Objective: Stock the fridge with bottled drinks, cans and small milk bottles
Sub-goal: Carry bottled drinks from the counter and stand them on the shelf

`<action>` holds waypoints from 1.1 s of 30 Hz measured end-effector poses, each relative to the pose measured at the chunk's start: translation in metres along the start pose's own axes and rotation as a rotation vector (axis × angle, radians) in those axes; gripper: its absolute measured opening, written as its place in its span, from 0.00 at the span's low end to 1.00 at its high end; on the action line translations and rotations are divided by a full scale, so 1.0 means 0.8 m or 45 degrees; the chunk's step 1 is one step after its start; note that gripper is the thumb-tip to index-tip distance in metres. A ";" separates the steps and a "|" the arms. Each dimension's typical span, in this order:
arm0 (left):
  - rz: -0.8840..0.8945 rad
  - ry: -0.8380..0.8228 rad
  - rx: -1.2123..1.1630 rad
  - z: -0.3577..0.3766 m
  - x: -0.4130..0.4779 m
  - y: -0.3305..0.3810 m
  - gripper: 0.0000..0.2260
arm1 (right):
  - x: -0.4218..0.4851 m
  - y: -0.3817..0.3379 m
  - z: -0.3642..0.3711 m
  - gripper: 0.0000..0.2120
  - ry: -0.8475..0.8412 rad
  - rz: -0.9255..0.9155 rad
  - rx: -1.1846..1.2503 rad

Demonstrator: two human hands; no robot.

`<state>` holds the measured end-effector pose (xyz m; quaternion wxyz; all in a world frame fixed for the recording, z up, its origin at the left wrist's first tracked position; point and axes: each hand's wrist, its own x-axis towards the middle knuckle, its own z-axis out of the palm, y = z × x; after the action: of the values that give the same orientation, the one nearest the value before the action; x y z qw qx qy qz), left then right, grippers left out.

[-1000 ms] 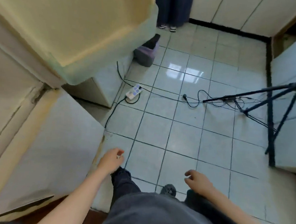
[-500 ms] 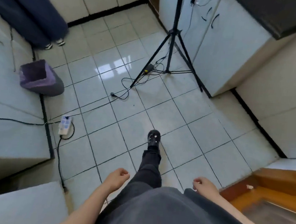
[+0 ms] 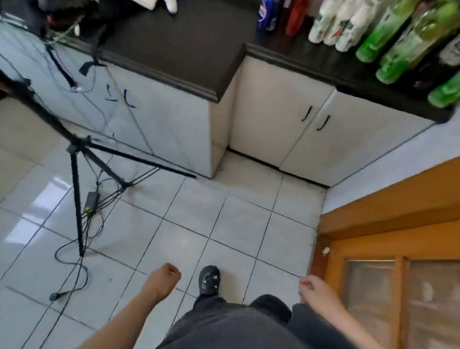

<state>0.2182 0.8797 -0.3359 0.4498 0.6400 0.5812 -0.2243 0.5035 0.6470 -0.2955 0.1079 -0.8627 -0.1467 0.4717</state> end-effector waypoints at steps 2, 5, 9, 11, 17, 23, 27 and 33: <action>0.065 -0.016 0.072 -0.028 0.031 0.050 0.13 | 0.007 -0.011 -0.014 0.12 0.048 0.013 0.131; 0.112 -0.060 0.216 -0.052 0.067 0.117 0.13 | 0.023 -0.013 -0.031 0.12 0.101 0.070 0.252; 0.168 -0.136 0.247 -0.052 0.107 0.203 0.11 | 0.059 0.002 -0.053 0.12 0.144 0.232 0.354; 0.181 -0.185 0.235 -0.042 0.120 0.247 0.10 | 0.082 0.012 -0.069 0.12 0.134 0.263 0.335; 0.309 -0.307 0.351 -0.015 0.154 0.403 0.08 | 0.176 0.013 -0.181 0.11 0.161 0.326 0.409; 0.455 -0.242 0.261 -0.013 0.181 0.591 0.09 | 0.262 -0.015 -0.352 0.10 0.274 0.213 0.464; 0.587 -0.167 0.002 -0.026 0.176 0.692 0.05 | 0.290 -0.053 -0.431 0.07 0.335 0.158 0.623; 0.937 -0.004 -0.210 -0.054 0.170 0.830 0.05 | 0.320 -0.124 -0.513 0.12 0.754 -0.010 0.828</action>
<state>0.8668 1.0425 -0.2154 0.5513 0.7673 0.3276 -0.0011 0.9668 0.8113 -0.2452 0.4130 -0.8814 0.0434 0.2252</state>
